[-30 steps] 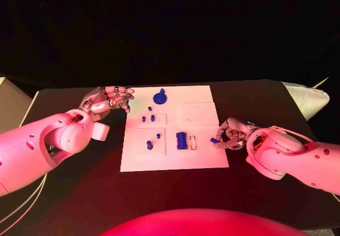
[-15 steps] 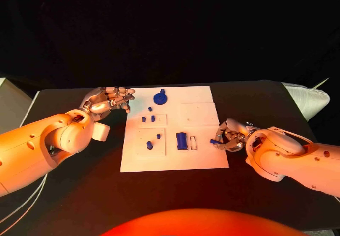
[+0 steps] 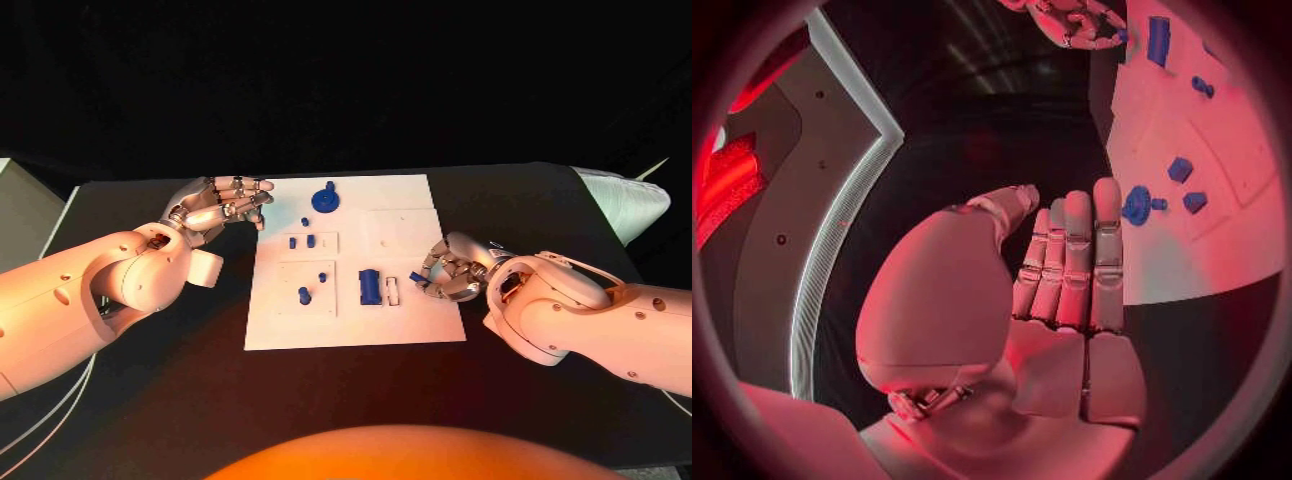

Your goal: Assemble the parts on the task board

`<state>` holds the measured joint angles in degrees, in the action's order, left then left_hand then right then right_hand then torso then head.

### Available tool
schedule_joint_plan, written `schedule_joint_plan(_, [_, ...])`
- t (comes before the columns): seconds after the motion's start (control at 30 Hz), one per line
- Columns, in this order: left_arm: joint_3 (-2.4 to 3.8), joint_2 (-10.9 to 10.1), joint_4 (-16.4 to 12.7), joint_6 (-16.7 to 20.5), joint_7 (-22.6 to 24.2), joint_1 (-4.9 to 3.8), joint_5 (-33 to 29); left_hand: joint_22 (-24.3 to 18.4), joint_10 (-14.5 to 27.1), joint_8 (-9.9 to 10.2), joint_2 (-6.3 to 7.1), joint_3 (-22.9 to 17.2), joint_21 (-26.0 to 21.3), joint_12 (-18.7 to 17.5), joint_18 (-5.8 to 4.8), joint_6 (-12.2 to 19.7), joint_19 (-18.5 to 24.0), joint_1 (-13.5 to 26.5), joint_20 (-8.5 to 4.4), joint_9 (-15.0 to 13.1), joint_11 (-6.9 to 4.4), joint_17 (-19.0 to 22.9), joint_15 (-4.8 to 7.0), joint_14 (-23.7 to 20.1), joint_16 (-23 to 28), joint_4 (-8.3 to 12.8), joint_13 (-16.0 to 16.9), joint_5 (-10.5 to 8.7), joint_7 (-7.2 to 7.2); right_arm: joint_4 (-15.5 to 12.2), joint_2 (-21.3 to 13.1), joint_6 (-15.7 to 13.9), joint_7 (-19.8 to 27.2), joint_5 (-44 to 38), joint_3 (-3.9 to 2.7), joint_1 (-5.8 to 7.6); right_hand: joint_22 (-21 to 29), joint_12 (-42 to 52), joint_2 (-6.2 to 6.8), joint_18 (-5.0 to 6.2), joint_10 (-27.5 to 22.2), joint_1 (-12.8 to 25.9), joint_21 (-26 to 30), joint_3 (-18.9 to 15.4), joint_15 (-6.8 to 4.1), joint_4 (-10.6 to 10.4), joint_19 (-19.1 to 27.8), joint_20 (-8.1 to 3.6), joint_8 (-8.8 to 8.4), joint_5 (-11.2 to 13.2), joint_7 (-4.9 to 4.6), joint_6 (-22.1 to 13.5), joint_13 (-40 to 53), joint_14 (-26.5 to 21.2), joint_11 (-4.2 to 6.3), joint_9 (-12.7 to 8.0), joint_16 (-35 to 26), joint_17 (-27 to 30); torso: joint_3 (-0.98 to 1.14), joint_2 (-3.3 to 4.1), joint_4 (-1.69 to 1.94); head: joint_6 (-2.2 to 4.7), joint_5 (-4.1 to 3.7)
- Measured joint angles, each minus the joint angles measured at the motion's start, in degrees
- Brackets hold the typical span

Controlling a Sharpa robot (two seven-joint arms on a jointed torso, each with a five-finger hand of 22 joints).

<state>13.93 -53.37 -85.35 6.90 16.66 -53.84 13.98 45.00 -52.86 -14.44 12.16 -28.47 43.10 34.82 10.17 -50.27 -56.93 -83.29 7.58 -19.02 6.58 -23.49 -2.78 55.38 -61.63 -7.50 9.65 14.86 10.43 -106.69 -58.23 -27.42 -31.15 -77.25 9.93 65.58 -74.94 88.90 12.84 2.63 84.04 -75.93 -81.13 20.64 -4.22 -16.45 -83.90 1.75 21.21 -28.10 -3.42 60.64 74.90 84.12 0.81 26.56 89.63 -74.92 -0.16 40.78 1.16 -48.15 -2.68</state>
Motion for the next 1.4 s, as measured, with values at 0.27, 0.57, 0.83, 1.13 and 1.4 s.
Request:
schedule_joint_plan(0.27, [0.00, 0.0, 0.0, 0.0, 0.0, 0.00, 0.0, 0.0, 0.0, 0.0, 0.00, 0.0, 0.0, 0.0, 0.00, 0.0, 0.0, 0.0, 0.00, 0.0, 0.00, 0.0, 0.00, 0.0, 0.0, 0.0, 0.0, 0.00, 0.00, 1.3, 3.3, -0.9, 0.1, 4.2, 0.04, 0.17, 0.0, 0.0, 0.29, 0.00, 0.0, 1.4, 0.0, 0.2, 0.00, -0.1, 0.0, 0.00, 0.31, 0.5, 0.29, 0.3, 0.0, 0.0, 0.00, 0.0, 0.0, 0.0, -0.03, 0.01, 0.06, -0.04, -0.07])
schedule_joint_plan(0.57, [0.00, 0.0, -0.1, -0.1, -0.1, 0.00, 0.0, 0.0, 0.0, 0.0, 0.00, 0.0, 0.0, 0.2, 0.00, -0.2, 0.0, 0.0, 0.00, 0.0, 0.00, 0.0, 0.00, 0.0, 0.0, 0.0, 0.0, 0.00, -0.21, 2.8, 5.5, 0.0, -0.6, 7.1, 0.10, -0.47, 0.0, 0.0, 0.74, 0.00, 0.0, 5.1, 0.0, 0.2, 0.00, -0.1, 0.0, 0.01, 0.53, 4.0, 0.66, 0.7, 0.0, 0.0, 0.00, 0.0, 0.0, 0.0, 0.01, 0.02, 0.03, -0.24, -0.01])
schedule_joint_plan(0.83, [0.00, 0.0, -0.1, -0.2, -0.1, 0.00, 0.0, 0.0, 0.0, 0.0, 0.00, 0.0, 0.0, 0.2, 0.00, -0.2, 0.0, 0.0, 0.00, 0.0, 0.00, 0.0, 0.00, 0.0, 0.0, 0.0, 0.0, 0.00, -0.21, 3.4, 6.3, 1.5, -1.8, 8.0, 0.11, -0.73, 0.0, 0.0, 0.36, 0.00, 0.0, 7.4, 0.0, -0.6, 0.00, -0.1, 0.0, 0.01, 0.98, 6.8, 0.50, 0.5, 0.0, 0.0, 0.00, -0.3, 0.0, 0.0, 0.04, 0.02, 0.00, -0.34, -0.02])
schedule_joint_plan(1.13, [0.00, 0.0, -0.1, -0.3, -0.1, 0.00, 0.0, 0.0, 0.0, -0.1, 0.00, 0.0, 0.0, 0.2, 0.00, -0.2, 0.0, 0.0, 0.00, 0.0, 0.00, 0.0, 0.00, 0.0, 0.0, 0.0, 0.0, 0.00, -0.20, 3.7, 6.8, 2.0, -2.8, 7.8, 0.08, -0.75, 0.0, 0.3, -0.41, 0.00, 0.0, 8.2, 0.0, -1.0, 0.01, -0.2, 0.0, 0.01, 0.98, 8.3, 0.29, 0.7, 0.0, 0.0, 0.00, -0.4, 0.0, 0.0, 0.04, 0.02, 0.02, -0.40, 0.01])
schedule_joint_plan(1.4, [0.00, 0.0, -0.1, -0.4, -0.2, 0.00, 0.0, 0.0, 0.0, -0.2, 0.00, 0.0, 0.0, 0.2, 0.00, -0.2, 0.0, 0.0, 0.00, 0.0, 0.00, 0.0, 0.00, 0.0, 0.0, 0.0, 0.0, 0.00, -0.20, 4.1, 7.2, 1.9, -3.2, 7.2, 0.09, -0.78, 0.0, 0.5, -0.92, 0.00, 0.0, 9.1, -0.2, -1.4, 0.01, -0.2, 0.0, 0.01, 0.98, 9.0, 0.29, 0.7, 0.0, 0.0, 0.00, -0.4, 0.0, 0.0, 0.00, 0.01, 0.04, -0.40, 0.05])
